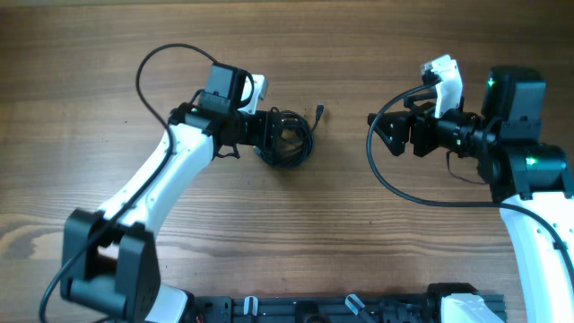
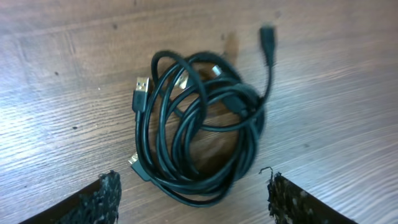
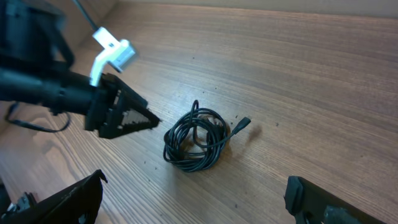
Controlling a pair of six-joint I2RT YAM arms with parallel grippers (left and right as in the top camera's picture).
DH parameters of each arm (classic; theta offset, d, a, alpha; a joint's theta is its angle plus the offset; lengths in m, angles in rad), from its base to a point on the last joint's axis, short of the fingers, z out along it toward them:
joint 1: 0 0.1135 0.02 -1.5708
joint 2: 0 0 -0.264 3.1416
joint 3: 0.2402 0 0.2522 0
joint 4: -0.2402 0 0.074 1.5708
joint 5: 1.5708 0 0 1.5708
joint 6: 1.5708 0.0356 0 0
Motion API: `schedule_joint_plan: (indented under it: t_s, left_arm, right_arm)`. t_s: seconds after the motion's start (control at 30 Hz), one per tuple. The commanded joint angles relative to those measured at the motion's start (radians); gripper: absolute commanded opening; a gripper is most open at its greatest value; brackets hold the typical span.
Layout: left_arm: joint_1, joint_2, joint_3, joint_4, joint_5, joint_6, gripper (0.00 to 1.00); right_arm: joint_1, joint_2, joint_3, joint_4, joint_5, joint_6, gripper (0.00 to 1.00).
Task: Untangle cables
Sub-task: 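Move the left gripper down onto the black cable bundle and grasp it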
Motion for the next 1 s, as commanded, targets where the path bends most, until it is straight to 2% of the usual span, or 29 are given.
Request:
schedule_joint_plan:
  t_s: [0.0, 0.07, 0.4, 0.8, 0.83, 0.93, 0.97]
  left_arm:
    - [0.005, 0.083, 0.016, 0.015, -0.007, 0.065, 0.76]
    - [0.005, 0.109, 0.016, 0.026, -0.008, 0.076, 0.72]
    - [0.003, 0.211, 0.016, 0.106, -0.006, 0.086, 0.66]
    - [-0.012, 0.29, 0.016, 0.136, -0.007, 0.082, 0.47]
    - [-0.014, 0.294, 0.016, 0.14, -0.007, 0.082, 0.44]
    - [-0.025, 0.307, 0.016, 0.159, -0.007, 0.078, 0.26]
    - [-0.026, 0.307, 0.016, 0.166, -0.007, 0.067, 0.13]
  right_arm:
    - [-0.002, 0.007, 0.027, -0.001, 0.01, 0.008, 0.96]
    - [-0.002, 0.01, 0.027, -0.001, 0.01, 0.008, 0.96]
    - [-0.002, 0.033, 0.027, -0.002, 0.01, 0.008, 0.96]
    - [-0.002, 0.065, 0.027, -0.002, 0.01, 0.008, 0.95]
    - [-0.002, 0.066, 0.027, -0.002, 0.01, 0.008, 0.95]
    - [-0.002, 0.066, 0.027, -0.002, 0.01, 0.009, 0.95]
    - [-0.002, 0.066, 0.027, -0.002, 0.01, 0.008, 0.95]
